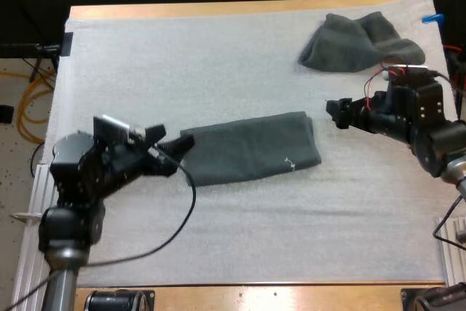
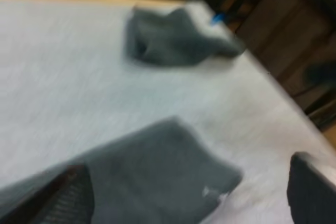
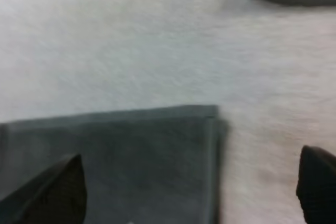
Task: Pick towel from pile fold and stack
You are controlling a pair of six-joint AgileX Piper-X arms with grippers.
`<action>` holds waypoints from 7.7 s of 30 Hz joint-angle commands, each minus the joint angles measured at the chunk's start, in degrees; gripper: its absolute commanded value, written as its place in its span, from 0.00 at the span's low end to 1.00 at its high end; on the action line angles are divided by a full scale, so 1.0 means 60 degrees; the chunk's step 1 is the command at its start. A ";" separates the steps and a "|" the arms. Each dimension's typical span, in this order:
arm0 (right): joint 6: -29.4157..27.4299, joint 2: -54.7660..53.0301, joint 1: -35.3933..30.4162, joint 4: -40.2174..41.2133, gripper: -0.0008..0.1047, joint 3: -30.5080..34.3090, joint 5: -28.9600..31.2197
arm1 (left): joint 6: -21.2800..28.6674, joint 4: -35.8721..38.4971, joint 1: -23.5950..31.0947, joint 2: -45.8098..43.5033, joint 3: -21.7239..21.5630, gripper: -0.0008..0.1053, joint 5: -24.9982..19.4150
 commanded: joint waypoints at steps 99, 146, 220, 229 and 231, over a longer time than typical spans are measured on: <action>-0.1029 0.4534 0.0380 0.2104 0.01 -0.0931 0.0040 | 0.0892 0.4773 -0.0019 -0.2864 -0.0515 0.70 -0.2258; 0.2495 0.4886 0.2564 0.1049 0.01 -0.1825 -0.1575 | 0.0897 0.5773 -0.0019 -0.2864 -0.0491 0.70 -0.0753; 0.0980 0.0796 0.3909 0.1373 0.64 -0.2247 -0.1448 | 0.1114 0.4902 -0.0019 -0.1911 -0.0491 0.70 -0.0367; 0.0770 -0.1765 0.3909 0.2555 0.64 -0.2247 0.0188 | 0.0959 0.3958 -0.0669 -0.0277 -0.0491 0.70 -0.0229; 0.0770 -0.2373 0.3909 0.2847 0.64 -0.2247 0.0585 | 0.0732 0.3530 -0.1188 0.0278 -0.0491 0.70 -0.0747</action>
